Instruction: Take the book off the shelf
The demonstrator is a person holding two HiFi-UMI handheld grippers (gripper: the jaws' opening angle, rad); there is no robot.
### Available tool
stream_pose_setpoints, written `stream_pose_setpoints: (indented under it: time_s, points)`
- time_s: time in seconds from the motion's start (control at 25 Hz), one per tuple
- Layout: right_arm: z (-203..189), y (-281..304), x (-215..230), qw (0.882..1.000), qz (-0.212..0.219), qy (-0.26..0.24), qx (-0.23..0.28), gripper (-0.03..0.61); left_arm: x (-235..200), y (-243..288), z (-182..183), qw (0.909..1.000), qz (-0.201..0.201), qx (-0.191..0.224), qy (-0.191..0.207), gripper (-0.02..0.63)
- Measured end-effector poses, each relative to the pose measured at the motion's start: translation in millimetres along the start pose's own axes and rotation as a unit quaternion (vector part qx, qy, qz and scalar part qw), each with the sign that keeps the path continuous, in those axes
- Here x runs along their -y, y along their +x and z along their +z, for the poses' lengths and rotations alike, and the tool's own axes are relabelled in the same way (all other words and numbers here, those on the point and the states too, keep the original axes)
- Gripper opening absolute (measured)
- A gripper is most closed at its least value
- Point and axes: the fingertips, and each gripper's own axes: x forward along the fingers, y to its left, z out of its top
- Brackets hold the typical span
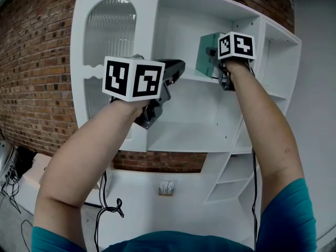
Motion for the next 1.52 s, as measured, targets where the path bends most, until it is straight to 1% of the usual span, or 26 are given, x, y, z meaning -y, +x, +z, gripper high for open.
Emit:
stream_pose_setpoints:
  time_s: [0.32,0.48,0.6,0.72,0.92,1.04,1.16,1.32,1.52]
  points:
    - [-5.9,26.8,9.4,1.000,-0.017,0.003,-0.024,0.271,0.6,4.9,1.1,1.0000,0.000,0.000,0.009,0.020]
    - [-5.2,38.2,4.2,0.999,-0.002,0.018,-0.027,0.270,-2.0,5.0,0.0,1.0000,0.004,0.000,0.008,0.020]
    - [-1.6,41.5,-7.6,1.000,-0.003,0.012,-0.027,0.268,-5.7,2.8,-1.2,0.9999,0.011,-0.002,0.009,0.020]
    - [0.8,41.1,-5.7,1.000,-0.016,0.008,-0.024,0.241,-9.3,-0.2,-0.4,0.9998,0.017,0.000,0.008,0.020]
    - [-5.5,30.7,22.9,0.999,-0.043,0.011,-0.023,0.152,-9.6,-7.8,0.1,0.9997,0.023,-0.002,0.012,0.020]
    - [-7.3,21.6,38.8,0.998,-0.055,0.024,-0.014,0.155,-9.1,-8.9,1.4,0.9995,0.027,-0.004,0.015,0.020]
    - [-5.7,11.0,45.4,0.998,-0.061,0.026,-0.004,0.160,-8.7,-9.7,1.7,0.9995,0.029,-0.006,0.015,0.020]
    - [0.1,-5.2,44.1,0.998,-0.051,0.030,0.008,0.160,-5.1,-9.7,3.0,0.9994,0.030,-0.008,0.016,0.020]
    - [4.8,-31.1,35.0,0.999,-0.029,0.031,0.023,0.161,1.4,-12.2,6.4,0.9994,0.030,-0.009,0.016,0.020]
